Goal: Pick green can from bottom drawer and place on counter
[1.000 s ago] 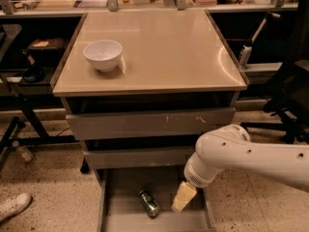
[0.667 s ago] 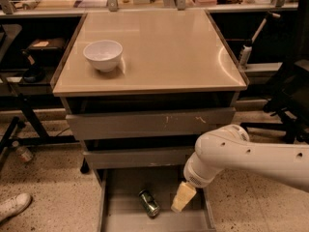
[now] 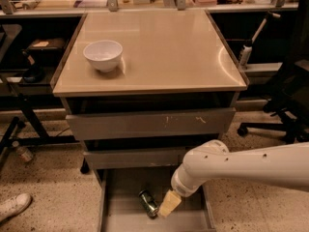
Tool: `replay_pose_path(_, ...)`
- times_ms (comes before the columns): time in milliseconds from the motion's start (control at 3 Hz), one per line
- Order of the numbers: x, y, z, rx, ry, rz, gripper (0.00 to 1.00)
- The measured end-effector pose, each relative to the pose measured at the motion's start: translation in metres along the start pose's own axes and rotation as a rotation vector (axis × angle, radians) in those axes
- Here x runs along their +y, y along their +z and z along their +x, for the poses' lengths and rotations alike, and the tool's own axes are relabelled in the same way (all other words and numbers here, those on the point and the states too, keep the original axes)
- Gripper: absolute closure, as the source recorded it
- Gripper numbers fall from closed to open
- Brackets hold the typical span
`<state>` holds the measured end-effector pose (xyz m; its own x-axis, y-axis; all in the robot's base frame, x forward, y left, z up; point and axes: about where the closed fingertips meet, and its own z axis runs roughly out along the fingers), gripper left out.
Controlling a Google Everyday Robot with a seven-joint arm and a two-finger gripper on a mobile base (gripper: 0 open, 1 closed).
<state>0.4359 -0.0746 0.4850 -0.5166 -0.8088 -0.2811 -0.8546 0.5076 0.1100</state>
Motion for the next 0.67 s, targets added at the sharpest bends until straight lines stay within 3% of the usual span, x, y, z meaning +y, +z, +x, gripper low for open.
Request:
replay_pose_path(333, 0.000, 0.056, -0.005, -0.023, 0.058, -0.033, 0.00)
replay_pose_path(667, 0.008, 0.119, -0.002, -0.005, 0.133, -0.103, 0.00)
